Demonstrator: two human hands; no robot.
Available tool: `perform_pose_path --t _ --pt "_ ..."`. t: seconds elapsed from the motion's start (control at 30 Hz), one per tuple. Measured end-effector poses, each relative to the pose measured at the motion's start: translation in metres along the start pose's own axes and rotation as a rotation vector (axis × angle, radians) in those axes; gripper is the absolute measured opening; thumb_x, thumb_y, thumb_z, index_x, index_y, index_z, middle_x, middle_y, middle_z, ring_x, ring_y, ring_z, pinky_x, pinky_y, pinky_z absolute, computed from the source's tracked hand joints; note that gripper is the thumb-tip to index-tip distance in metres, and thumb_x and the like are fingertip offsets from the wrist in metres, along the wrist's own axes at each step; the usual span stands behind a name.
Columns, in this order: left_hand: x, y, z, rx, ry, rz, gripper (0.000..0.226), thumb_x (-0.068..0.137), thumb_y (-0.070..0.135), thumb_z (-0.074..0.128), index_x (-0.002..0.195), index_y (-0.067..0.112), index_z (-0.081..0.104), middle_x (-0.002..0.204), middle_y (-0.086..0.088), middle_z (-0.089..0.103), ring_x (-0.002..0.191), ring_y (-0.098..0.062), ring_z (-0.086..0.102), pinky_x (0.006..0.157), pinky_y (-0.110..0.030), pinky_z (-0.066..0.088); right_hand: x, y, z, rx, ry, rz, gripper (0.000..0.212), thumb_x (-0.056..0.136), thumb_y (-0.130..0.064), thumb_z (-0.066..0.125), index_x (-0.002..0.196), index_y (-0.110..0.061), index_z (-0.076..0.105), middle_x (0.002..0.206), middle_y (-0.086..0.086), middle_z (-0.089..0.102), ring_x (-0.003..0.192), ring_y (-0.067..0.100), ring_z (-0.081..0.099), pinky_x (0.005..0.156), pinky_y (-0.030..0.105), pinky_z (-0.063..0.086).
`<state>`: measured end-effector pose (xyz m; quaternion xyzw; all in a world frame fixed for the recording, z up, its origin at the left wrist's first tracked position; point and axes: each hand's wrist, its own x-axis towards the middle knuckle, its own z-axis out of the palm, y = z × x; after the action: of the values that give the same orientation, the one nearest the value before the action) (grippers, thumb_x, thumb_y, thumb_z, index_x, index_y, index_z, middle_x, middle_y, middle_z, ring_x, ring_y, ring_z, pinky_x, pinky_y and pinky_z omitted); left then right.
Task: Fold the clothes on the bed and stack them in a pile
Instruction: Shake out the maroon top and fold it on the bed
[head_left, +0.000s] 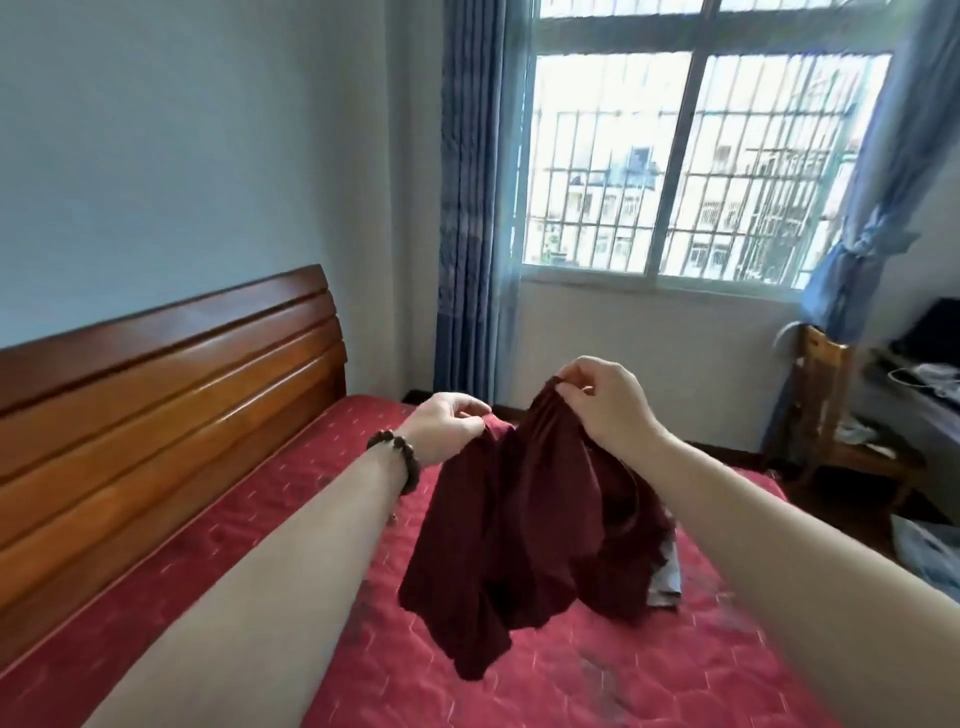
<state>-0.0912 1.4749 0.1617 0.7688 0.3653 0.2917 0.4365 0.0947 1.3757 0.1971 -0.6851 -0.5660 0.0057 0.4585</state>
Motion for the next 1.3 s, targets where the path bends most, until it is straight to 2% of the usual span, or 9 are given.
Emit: perform_pose_path --t 0.17,0.33,0.73,0.8,0.87,0.93,1.07,1.2,1.3 --pt "0.004 0.067 -0.007 -0.27 -0.225 0.074 0.052 0.07 0.043 0.082 0.111 0.016 0.064 0.096 -0.002 0.074 0.086 -0.013 0.07 0.076 -0.025 0.055 0.031 -0.069 -0.018 0.069 0.024 -0.029 0.009 0.081 -0.011 0.067 0.087 -0.013 0.073 0.082 0.006 0.071 0.079 0.02 0.064 0.08 0.031 0.049" --pt "0.018 0.092 -0.014 0.013 0.098 0.253 0.018 0.08 0.014 0.075 0.083 -0.003 0.07 0.069 -0.004 0.061 0.061 -0.011 0.052 0.062 -0.029 0.046 0.041 -0.101 -0.028 0.313 -0.053 0.057 0.01 0.088 -0.003 0.061 0.096 -0.004 0.066 0.079 0.011 0.062 0.082 0.034 0.065 0.079 0.046 0.056" --pt "0.044 0.108 -0.071 -0.44 0.0 0.236 0.014 0.082 0.015 0.074 0.089 0.004 0.072 0.094 -0.018 0.073 0.089 -0.031 0.069 0.085 -0.041 0.055 0.026 -0.038 -0.046 0.122 -0.015 0.087 0.073 0.077 -0.036 0.078 0.138 -0.033 0.04 0.113 -0.003 0.053 0.103 0.016 0.054 0.083 0.023 0.041" --pt "0.043 0.108 -0.073 -0.463 -0.036 0.249 0.018 0.084 0.013 0.071 0.097 0.001 0.07 0.102 -0.022 0.071 0.095 -0.033 0.067 0.089 -0.042 0.053 0.029 -0.034 -0.041 0.171 -0.046 0.124 0.055 0.079 -0.027 0.077 0.128 -0.026 0.054 0.107 -0.001 0.057 0.095 0.019 0.057 0.084 0.033 0.047" --pt "0.041 0.106 -0.076 -0.485 -0.063 0.261 0.021 0.085 0.013 0.07 0.102 -0.001 0.069 0.104 -0.021 0.071 0.095 -0.031 0.068 0.087 -0.039 0.055 0.031 -0.033 -0.037 0.178 -0.047 0.099 0.006 0.082 -0.018 0.074 0.087 -0.017 0.07 0.077 -0.002 0.062 0.07 0.015 0.055 0.071 0.038 0.047" --pt "0.039 0.1 -0.081 -0.506 -0.082 0.256 0.02 0.084 0.013 0.07 0.101 0.001 0.07 0.1 -0.017 0.072 0.09 -0.026 0.07 0.078 -0.034 0.058 0.034 -0.035 -0.036 0.157 0.007 0.058 0.03 0.085 -0.014 0.07 0.057 -0.022 0.061 0.052 -0.013 0.051 0.052 0.005 0.043 0.057 0.029 0.036" --pt "0.036 0.085 -0.095 -0.467 0.001 0.213 0.034 0.082 0.02 0.074 0.112 0.006 0.066 0.103 -0.013 0.073 0.089 -0.021 0.07 0.072 -0.029 0.056 0.045 -0.057 -0.049 0.295 0.096 0.056 0.022 0.089 -0.014 0.063 0.068 -0.02 0.061 0.064 0.004 0.062 0.059 0.016 0.052 0.059 0.03 0.038" --pt "0.036 0.089 -0.1 -0.301 0.048 0.244 0.077 0.069 0.057 0.074 0.133 0.024 0.046 0.118 0.001 0.063 0.108 -0.011 0.061 0.092 -0.033 0.048 0.064 -0.092 -0.059 0.072 0.065 -0.102 0.015 0.09 -0.019 0.059 0.075 -0.019 0.062 0.072 0.001 0.064 0.064 0.014 0.055 0.065 0.029 0.041" --pt "0.027 0.1 -0.078 -0.118 -0.092 0.321 0.062 0.066 0.057 0.073 0.117 0.024 0.061 0.106 0.002 0.071 0.101 -0.013 0.066 0.088 -0.03 0.053 0.07 -0.114 -0.051 -0.086 0.041 -0.232 0.011 0.087 -0.016 0.06 0.077 -0.016 0.065 0.067 -0.004 0.059 0.064 0.012 0.052 0.065 0.027 0.038"
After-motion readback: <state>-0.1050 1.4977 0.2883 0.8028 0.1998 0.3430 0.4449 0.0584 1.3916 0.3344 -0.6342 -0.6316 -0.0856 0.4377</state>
